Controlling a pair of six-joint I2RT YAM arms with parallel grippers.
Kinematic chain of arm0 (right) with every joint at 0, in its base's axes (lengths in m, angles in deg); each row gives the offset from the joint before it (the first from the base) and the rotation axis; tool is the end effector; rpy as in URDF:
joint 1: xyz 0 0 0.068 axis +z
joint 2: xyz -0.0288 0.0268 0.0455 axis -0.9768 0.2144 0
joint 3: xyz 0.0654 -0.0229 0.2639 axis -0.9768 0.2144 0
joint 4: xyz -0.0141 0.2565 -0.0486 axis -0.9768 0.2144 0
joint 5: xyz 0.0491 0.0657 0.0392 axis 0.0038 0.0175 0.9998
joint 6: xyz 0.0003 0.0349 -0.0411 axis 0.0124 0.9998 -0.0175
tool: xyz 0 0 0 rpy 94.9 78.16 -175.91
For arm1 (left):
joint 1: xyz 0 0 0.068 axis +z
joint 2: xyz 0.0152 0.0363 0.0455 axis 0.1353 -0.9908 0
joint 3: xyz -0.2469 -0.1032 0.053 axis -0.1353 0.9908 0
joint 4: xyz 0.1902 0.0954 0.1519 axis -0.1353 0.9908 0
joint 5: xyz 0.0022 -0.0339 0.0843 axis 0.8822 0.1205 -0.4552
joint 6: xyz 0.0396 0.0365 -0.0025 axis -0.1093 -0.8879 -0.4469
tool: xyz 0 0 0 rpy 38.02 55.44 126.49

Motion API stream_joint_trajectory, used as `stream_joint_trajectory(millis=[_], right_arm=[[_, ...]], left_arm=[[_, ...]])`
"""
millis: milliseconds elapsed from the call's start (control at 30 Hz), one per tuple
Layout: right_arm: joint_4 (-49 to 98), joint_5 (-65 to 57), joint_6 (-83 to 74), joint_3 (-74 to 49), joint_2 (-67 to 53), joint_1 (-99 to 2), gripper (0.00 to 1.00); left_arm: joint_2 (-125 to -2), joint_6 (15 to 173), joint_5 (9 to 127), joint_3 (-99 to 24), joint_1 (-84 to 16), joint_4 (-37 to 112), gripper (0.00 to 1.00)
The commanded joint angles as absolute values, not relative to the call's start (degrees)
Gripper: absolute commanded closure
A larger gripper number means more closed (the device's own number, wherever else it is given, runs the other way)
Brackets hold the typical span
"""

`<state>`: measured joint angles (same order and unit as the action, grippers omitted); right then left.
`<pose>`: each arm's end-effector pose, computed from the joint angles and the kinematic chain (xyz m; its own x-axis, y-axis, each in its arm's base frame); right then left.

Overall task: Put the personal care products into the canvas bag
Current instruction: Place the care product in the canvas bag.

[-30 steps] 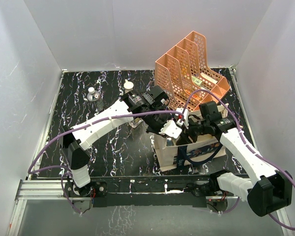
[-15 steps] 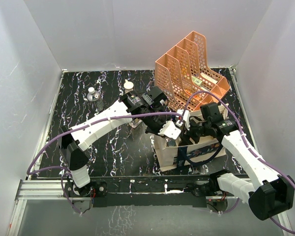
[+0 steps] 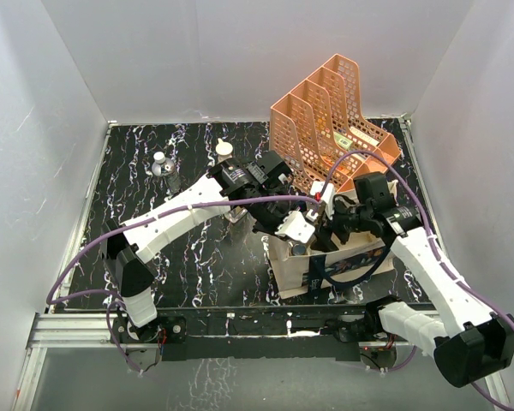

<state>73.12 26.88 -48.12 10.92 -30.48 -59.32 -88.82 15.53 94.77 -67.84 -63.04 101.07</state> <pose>0.1711 0.0799 0.2908 -0.2715 -0.5801 -0.7679 -0.9334 0.3532 0.0632 0.1901 -0.3099 0.3543 0.5816 0.4850 -0.6531 0.7802 -0.5599 0.2790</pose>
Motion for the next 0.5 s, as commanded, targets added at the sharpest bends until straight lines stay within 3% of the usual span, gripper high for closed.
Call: stream_joint_trajectory(millis=[0, 300, 400, 467], right_arm=[[72.44, 28.97, -46.9, 4.22, -31.97, -60.26, 0.22], [74.66, 31.49, -43.99, -4.05, -33.16, -65.18, 0.21], [74.95, 32.33, -43.29, -6.4, -32.93, -66.37, 0.21], [74.8, 31.97, -42.95, -8.13, -32.3, -66.61, 0.21]], left_arm=[[-88.28, 15.31, 95.12, -69.82, -64.01, 104.91, 0.96], [-87.56, 20.58, 94.43, -70.48, -64.03, 103.92, 0.83], [-87.3, 22.81, 94.2, -71.93, -64.03, 103.98, 0.72], [-86.94, 24.78, 93.75, -73.21, -64.03, 104.3, 0.6]])
